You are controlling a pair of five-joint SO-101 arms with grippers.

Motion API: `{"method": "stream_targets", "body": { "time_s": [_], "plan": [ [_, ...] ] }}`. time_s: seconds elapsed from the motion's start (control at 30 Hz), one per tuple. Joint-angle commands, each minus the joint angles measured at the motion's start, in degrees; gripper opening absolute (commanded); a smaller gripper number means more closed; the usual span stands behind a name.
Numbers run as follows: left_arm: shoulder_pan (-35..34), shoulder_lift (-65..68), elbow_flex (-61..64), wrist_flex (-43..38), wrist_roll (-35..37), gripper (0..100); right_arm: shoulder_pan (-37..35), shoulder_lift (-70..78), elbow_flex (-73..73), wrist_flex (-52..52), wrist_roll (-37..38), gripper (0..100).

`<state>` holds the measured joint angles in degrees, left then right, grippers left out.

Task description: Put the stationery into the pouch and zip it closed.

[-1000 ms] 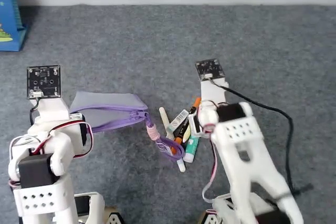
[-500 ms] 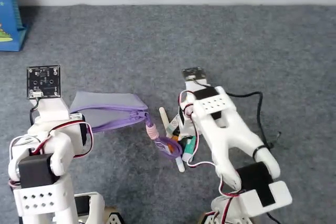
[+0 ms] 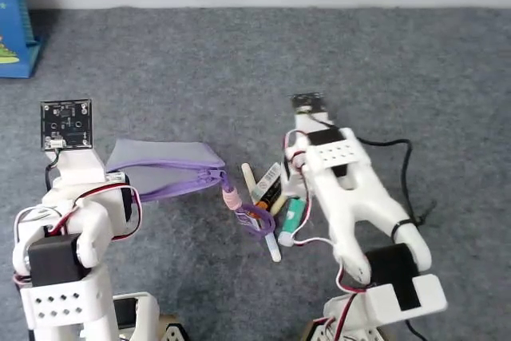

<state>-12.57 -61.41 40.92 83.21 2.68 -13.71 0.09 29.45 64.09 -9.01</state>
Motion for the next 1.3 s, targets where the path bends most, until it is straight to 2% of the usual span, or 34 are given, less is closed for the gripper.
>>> {"method": "stream_targets", "body": {
  "time_s": [0.0, 0.23, 0.37, 0.47, 0.73, 0.8, 0.93, 1.03, 1.27],
  "plan": [
    [0.0, 0.4, -0.1, -1.4, 0.5, 1, 2.4, -0.3, -2.2, 0.0, 0.0, 24.0],
    [0.0, 0.4, -0.1, -1.4, 0.5, 1, -5.0, -0.4, 0.0, -0.6, -0.2, 24.0],
    [0.0, 0.4, -0.1, -1.4, 0.5, 1, -6.9, -0.4, 0.0, -2.1, -0.4, 24.0],
    [0.0, 0.4, -0.1, -1.4, 0.5, 1, -6.8, 0.7, 0.1, -2.6, -0.4, 24.0],
    [0.0, 0.4, -0.1, -1.4, 0.5, 1, -1.2, 7.0, -1.3, -1.2, 0.4, 23.9],
    [0.0, 0.4, 0.0, -1.4, 0.5, 1, -1.0, 7.1, -1.9, 0.0, 2.4, 19.7],
    [0.0, 0.4, 0.0, -1.4, 0.5, 1, -1.5, 7.0, -3.3, 1.5, 8.1, 0.5],
    [0.0, 0.4, 0.0, -1.4, 0.5, 1, -1.3, 7.0, -4.4, 5.1, 8.8, 3.5],
    [0.0, 0.4, 0.1, -1.4, 0.5, 1, -1.3, 6.9, -5.0, 6.0, 9.0, 1.0]
  ]
}}
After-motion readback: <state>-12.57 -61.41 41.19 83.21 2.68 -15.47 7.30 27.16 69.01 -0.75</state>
